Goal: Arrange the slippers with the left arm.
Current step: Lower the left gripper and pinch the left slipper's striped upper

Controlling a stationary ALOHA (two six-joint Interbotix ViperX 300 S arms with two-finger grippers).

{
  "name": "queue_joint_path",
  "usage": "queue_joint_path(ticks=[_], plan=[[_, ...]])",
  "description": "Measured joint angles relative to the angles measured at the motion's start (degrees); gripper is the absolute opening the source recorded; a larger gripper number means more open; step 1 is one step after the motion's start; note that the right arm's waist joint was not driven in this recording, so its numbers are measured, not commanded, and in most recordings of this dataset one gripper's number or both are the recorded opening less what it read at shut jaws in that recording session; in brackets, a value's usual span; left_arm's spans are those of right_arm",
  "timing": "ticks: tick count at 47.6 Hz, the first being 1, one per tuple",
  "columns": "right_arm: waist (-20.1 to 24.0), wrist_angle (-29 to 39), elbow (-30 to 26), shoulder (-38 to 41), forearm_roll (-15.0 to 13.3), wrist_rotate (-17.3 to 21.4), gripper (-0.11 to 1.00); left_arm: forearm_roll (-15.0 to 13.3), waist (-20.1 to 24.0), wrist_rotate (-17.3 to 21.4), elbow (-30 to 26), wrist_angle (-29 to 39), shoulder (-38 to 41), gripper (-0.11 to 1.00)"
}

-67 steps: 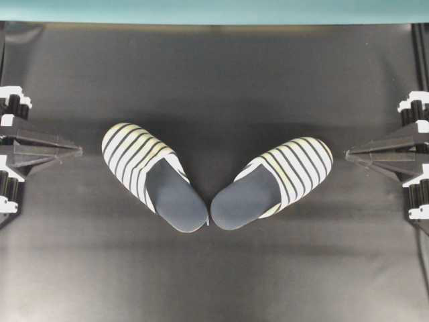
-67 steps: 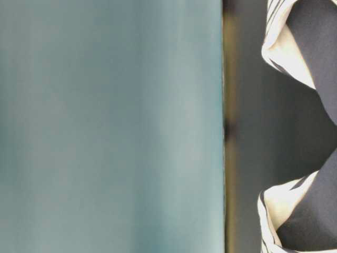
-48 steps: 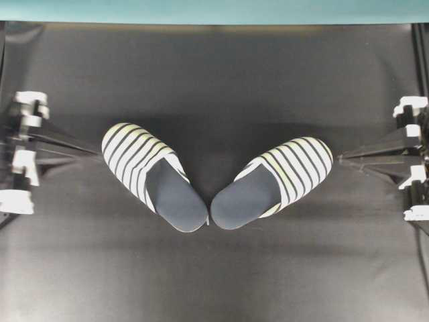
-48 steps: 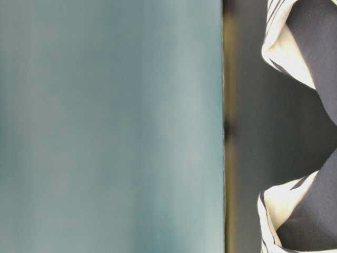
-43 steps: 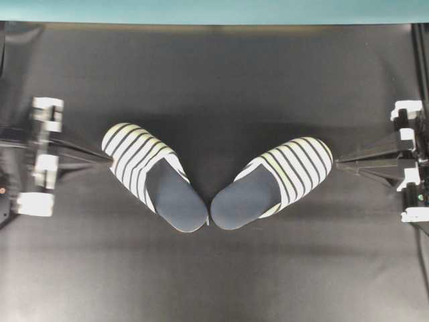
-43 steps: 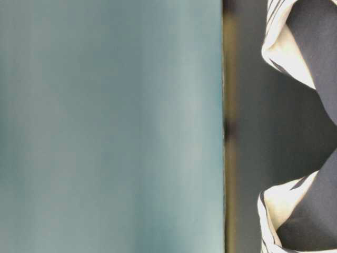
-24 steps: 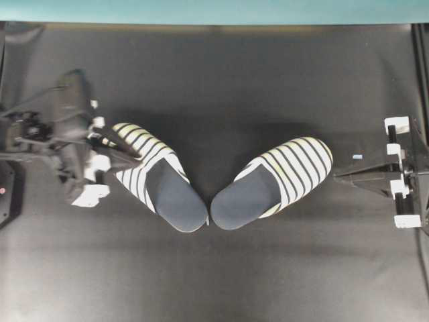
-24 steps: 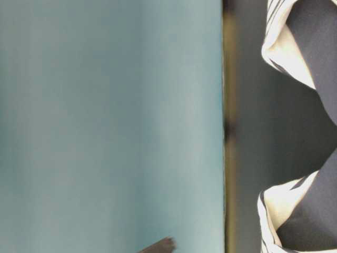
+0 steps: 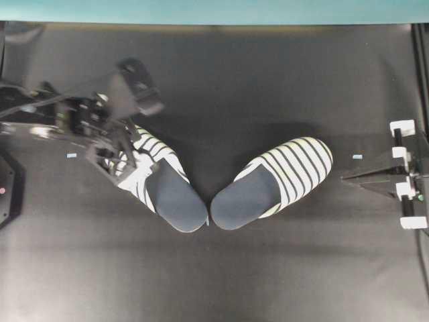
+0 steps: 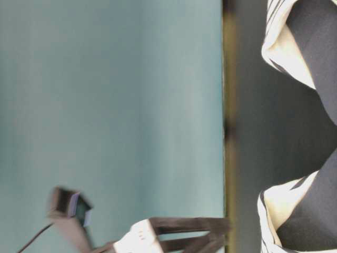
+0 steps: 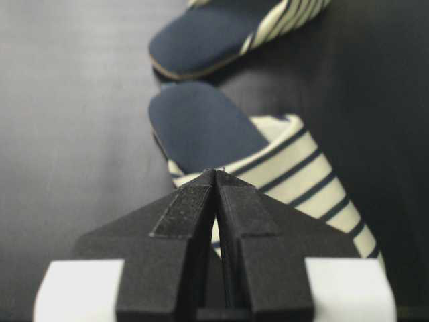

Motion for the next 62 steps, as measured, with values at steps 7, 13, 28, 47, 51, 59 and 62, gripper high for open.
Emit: queue_joint_path(ticks=[7, 13, 28, 47, 51, 59, 62], plan=[[0.0, 1.9, 0.0, -0.5, -0.1, 0.0, 0.0, 0.0, 0.0, 0.0, -0.2, 1.9, 3.0, 0.86], [0.0, 2.0, 0.0, -0.5, -0.1, 0.1, 0.0, 0.0, 0.3, 0.1, -0.4, 3.1, 4.6, 0.86], [0.0, 3.6, 0.0, -0.5, 0.0, 0.3, 0.0, 0.3, 1.8, 1.0, -1.5, 2.7, 7.1, 0.86], [0.0, 5.2, 0.0, -0.7, 0.0, 2.8, 0.0, 0.3, 2.4, 1.9, -1.8, 1.3, 11.2, 0.83], [0.1, 5.4, 0.0, -0.7, 0.0, 2.8, 0.0, 0.3, 2.7, 1.9, -1.9, 1.5, 11.2, 0.72], [0.0, 5.9, 0.0, -0.8, -0.1, 2.8, 0.0, 0.4, 2.9, 4.0, -3.3, 3.7, 11.3, 0.27], [0.0, 6.1, 0.0, -1.0, 0.0, 2.9, 0.0, 0.4, 2.9, 6.8, -4.1, 4.7, 11.1, 0.11]])
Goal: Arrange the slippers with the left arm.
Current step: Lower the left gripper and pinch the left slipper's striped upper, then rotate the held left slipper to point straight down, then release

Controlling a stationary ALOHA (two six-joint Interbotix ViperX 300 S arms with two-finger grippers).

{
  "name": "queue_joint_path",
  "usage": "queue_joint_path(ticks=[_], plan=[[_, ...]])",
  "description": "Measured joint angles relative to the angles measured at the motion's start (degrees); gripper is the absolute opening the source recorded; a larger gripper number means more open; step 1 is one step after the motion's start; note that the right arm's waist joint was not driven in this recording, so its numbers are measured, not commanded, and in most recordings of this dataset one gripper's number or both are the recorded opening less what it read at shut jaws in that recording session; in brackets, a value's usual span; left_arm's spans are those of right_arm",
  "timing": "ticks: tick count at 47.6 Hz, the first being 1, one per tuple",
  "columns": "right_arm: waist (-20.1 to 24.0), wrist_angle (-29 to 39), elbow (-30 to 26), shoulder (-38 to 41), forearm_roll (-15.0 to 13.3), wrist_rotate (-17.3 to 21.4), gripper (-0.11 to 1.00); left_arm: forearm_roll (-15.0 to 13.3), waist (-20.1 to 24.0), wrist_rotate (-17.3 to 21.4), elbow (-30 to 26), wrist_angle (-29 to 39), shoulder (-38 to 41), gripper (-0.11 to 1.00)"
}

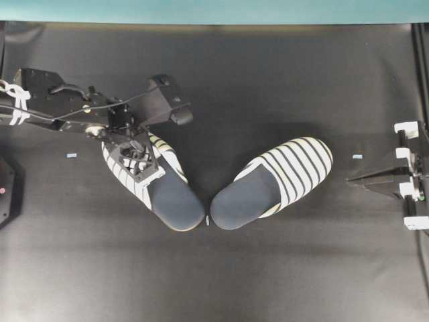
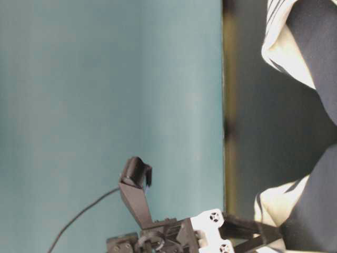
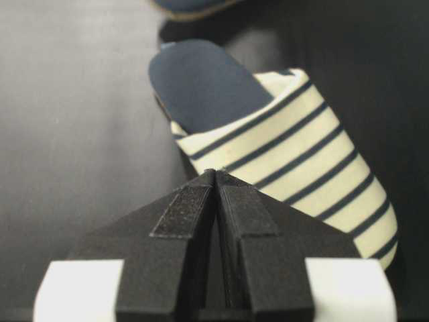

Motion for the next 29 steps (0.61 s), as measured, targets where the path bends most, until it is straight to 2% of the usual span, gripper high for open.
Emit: queue_joint_path(ticks=[3, 7, 10, 17, 29], plan=[[0.0, 0.1, 0.0, -0.2, 0.0, -0.1, 0.0, 0.1, 0.2, 4.2, -1.1, 0.7, -0.4, 0.01], [0.1, 0.2, 0.0, -0.2, 0.0, -0.1, 0.0, 0.1, 0.3, 9.2, -3.0, 1.8, -1.7, 0.01], [0.0, 0.4, 0.0, -0.3, 0.0, -0.1, 0.0, 0.1, 0.4, 11.5, -4.6, 2.5, -2.9, 0.01], [0.0, 0.8, 0.0, -0.3, 0.0, -0.1, 0.0, 0.4, 1.5, 12.9, -7.9, 2.6, -4.4, 0.01], [0.0, 1.1, 0.0, -0.3, 0.0, 0.0, 0.0, 0.4, 2.1, 13.6, -8.3, -2.6, -1.5, 0.01]])
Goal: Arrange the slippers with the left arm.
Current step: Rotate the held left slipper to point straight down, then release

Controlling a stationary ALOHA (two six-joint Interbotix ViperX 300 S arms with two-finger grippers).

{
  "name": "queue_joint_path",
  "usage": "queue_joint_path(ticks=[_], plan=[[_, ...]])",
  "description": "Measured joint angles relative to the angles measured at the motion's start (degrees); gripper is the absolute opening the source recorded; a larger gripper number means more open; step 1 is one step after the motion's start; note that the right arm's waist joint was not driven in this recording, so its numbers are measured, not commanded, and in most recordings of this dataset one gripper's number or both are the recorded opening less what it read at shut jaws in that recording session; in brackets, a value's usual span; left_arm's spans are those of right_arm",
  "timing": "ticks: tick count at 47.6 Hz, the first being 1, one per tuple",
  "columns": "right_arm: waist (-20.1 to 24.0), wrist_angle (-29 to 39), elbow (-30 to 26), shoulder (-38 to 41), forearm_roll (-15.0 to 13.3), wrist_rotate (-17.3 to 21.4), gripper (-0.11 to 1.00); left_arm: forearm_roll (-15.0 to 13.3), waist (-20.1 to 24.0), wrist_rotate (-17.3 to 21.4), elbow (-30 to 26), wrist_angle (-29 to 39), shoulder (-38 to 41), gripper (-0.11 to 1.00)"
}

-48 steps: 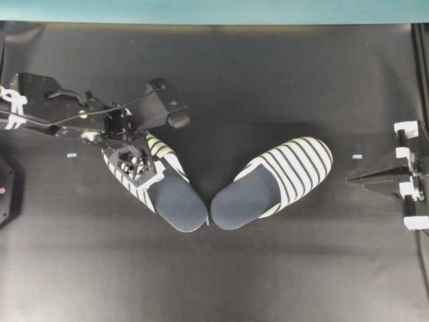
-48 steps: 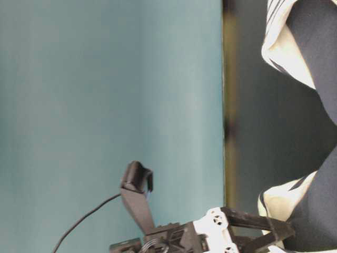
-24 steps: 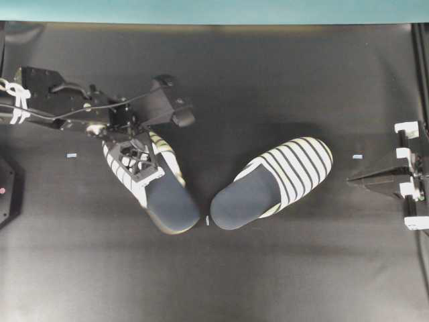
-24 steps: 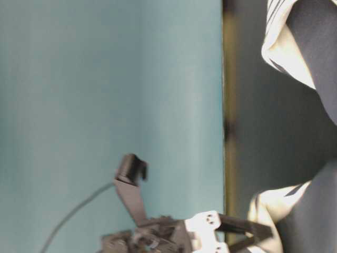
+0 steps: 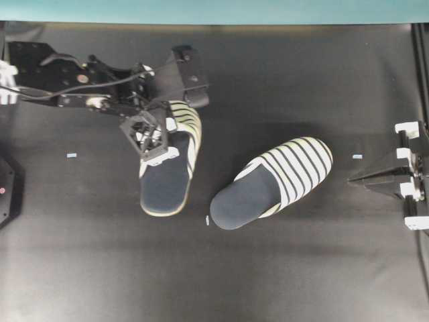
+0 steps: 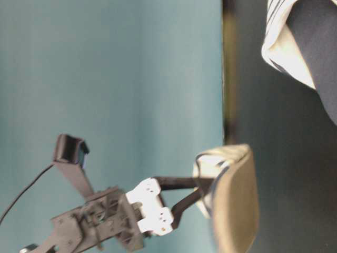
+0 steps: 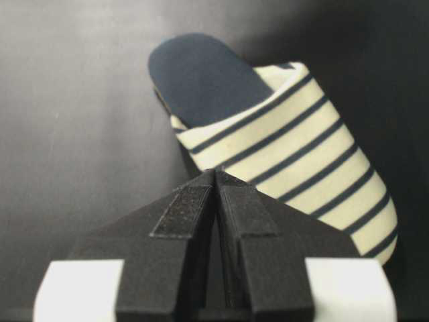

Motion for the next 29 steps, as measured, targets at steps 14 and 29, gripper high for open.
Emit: queue_joint_path(ticks=[14, 29], plan=[[0.0, -0.3, 0.0, -0.5, 0.0, 0.0, 0.0, 0.0, -0.3, 1.9, 3.8, -11.3, 6.5, 0.01], [0.0, -0.2, 0.0, -0.6, 0.0, 0.0, 0.0, 0.0, -3.3, 1.9, 4.0, -12.6, 8.4, 0.01]])
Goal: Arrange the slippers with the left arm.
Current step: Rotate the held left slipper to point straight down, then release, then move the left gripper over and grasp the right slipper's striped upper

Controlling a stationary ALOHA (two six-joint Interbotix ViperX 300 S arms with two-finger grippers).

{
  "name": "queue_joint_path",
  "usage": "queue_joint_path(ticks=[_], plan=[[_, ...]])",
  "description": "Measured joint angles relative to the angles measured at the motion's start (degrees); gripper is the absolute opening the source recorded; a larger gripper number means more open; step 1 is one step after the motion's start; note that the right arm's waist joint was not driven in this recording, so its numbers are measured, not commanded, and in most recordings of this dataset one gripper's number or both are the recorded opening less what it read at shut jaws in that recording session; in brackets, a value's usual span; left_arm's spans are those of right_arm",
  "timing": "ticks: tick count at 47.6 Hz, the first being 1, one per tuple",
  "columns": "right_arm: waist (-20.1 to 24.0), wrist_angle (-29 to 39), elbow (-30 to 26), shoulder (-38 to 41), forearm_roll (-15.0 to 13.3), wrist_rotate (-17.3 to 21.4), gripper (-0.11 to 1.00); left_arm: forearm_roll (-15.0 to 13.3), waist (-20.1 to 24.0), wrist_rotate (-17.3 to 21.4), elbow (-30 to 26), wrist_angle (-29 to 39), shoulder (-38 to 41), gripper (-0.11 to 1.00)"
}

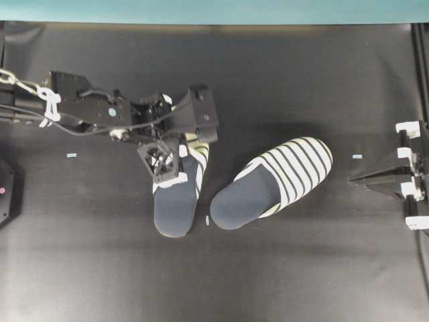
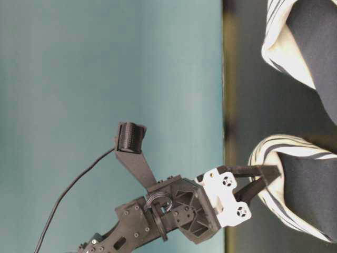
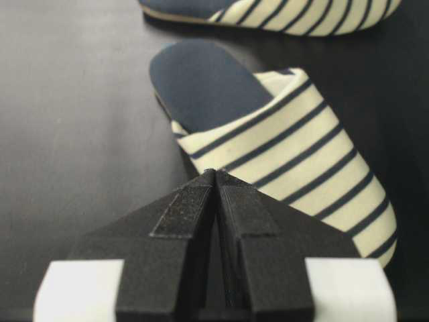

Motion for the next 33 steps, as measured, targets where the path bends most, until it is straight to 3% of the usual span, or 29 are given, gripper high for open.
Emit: queue_joint_path(ticks=[24, 28, 33], plan=[[0.0, -0.1, 0.0, 0.0, 0.0, 0.1, 0.0, 0.0, 0.6, -2.3, 0.0, -0.4, 0.0, 0.03], [0.0, -0.3, 0.0, 0.0, 0.0, 0.1, 0.0, 0.0, 0.7, -2.8, -0.1, -0.4, 0.0, 0.2], [0.1, -0.4, 0.0, 0.0, 0.0, 0.1, 0.0, 0.0, 0.8, -3.7, 0.0, -0.4, 0.0, 0.53]])
